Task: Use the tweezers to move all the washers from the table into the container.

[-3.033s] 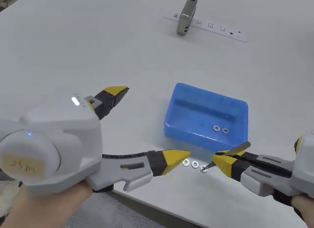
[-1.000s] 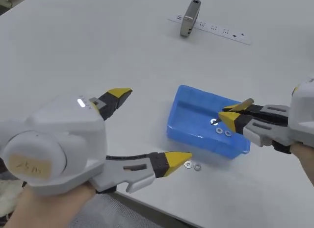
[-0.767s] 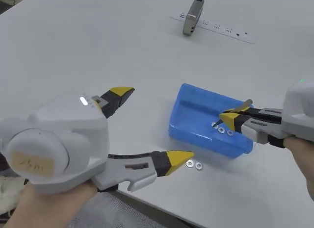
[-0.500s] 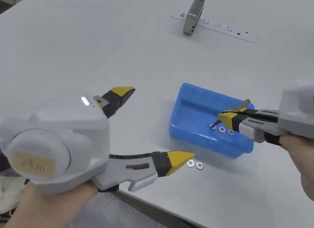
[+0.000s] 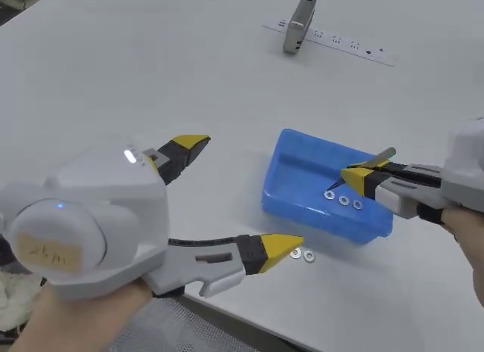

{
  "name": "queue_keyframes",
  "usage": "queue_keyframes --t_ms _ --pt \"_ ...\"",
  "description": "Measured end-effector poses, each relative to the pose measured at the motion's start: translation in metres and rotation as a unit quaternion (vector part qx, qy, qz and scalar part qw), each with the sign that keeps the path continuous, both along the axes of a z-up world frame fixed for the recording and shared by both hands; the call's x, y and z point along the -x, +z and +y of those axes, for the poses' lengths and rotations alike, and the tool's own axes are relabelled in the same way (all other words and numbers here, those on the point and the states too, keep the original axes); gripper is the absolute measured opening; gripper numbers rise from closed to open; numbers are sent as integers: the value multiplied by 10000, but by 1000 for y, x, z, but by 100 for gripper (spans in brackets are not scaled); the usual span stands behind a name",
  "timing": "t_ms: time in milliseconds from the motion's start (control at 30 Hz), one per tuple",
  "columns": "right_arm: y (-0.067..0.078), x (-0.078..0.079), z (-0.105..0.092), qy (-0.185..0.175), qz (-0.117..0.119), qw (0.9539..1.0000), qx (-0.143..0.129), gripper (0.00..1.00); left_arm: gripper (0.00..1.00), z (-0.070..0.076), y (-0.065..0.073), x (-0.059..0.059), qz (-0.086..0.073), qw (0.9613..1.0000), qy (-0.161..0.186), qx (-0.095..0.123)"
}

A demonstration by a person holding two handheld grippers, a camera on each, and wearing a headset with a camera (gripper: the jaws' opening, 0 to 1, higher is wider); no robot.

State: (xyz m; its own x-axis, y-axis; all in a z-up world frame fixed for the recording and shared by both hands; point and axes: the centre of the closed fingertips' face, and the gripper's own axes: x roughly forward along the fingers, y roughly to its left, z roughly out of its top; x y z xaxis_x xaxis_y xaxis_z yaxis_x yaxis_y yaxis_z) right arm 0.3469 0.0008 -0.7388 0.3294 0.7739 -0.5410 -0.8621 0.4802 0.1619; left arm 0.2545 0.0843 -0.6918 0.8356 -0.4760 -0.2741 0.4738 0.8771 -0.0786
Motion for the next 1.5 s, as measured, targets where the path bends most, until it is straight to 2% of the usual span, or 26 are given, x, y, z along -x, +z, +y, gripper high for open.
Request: queue_keyframes --t_ms 167,333,400,500,700,900,1100,1267,1433,1500 --pt "20 17 -3 104 -122 9997 -161 3 90 -1 0 0 4 10000 -31 -3" --pt "24 43 -4 367 -126 9991 -186 3 90 -2 -1 0 22 10000 -57 -33" --pt "19 51 -4 455 -62 9989 -117 3 90 -2 -1 0 20 10000 -64 -30" --pt "1 64 -6 629 63 9979 133 3 90 -3 -2 1 26 9999 -93 -45" --pt "-28 78 -4 803 305 9955 396 3 90 -3 -2 1 27 9999 -84 -51" --pt "-35 82 1 873 393 9946 395 3 90 -3 -1 1 27 10000 -77 -44" --pt "-43 86 2 1136 278 9907 691 3 90 -3 -2 1 35 9999 -77 -54" --pt "-42 90 5 1340 113 9878 784 3 89 -3 -2 1 43 9999 -85 -66" --pt "-44 99 6 1715 -138 9795 1051 3 89 -4 -3 1 49 9999 -98 -86" --pt "-43 102 6 1839 -314 9760 1123 3 89 -4 -3 1 50 9999 -97 -78"
